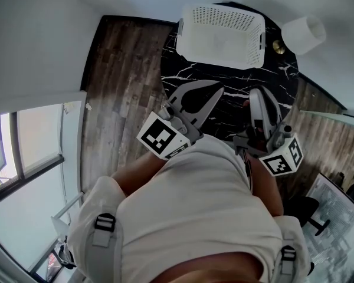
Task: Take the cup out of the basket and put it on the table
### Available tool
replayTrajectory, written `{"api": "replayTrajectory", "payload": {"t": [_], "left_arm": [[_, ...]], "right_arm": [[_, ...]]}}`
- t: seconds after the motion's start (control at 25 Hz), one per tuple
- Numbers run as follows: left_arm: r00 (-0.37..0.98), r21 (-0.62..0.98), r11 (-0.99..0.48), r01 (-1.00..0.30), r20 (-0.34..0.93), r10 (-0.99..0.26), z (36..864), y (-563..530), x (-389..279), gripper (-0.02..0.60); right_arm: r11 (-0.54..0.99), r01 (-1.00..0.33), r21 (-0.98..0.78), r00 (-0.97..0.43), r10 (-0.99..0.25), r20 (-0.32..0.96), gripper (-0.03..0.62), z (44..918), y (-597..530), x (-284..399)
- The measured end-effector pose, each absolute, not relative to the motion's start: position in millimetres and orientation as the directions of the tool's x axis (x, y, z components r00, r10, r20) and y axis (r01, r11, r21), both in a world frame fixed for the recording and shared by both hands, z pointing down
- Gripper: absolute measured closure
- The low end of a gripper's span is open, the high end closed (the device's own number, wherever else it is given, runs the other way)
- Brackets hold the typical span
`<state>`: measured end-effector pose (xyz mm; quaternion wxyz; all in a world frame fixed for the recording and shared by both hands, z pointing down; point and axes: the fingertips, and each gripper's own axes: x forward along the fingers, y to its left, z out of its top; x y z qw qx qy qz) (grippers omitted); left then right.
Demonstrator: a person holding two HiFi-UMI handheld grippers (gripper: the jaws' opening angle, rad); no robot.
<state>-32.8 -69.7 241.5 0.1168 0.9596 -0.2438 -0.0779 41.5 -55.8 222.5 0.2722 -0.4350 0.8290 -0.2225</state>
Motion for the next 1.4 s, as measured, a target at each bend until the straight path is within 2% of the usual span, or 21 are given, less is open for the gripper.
{"api": "replayTrajectory", "payload": {"t": [0.28, 0.6, 0.96, 1.4], "left_arm": [[0.866, 0.264, -0.842, -0.47, -0.047, -0.498, 259, -90, -30, 0.575], [0.859, 0.255, -0.827, -0.501, 0.031, -0.511, 293, -137, -35, 0.575], [0.858, 0.285, -0.813, -0.508, 0.245, -0.451, 360, -183, -32, 0.575], [0.811, 0.293, -0.787, -0.544, 0.425, -0.402, 429, -234, -28, 0.575]], "right_arm": [[0.508, -0.729, -0.458, -0.527, -0.844, -0.098, 0.585, 251, -80, 35], [0.536, -0.822, -0.193, -0.563, -0.814, 0.14, 0.583, 293, -128, 26], [0.608, -0.794, -0.013, -0.56, -0.723, 0.405, 0.58, 364, -184, 16], [0.707, -0.705, 0.054, -0.52, -0.567, 0.639, 0.557, 449, -237, 14]]}}
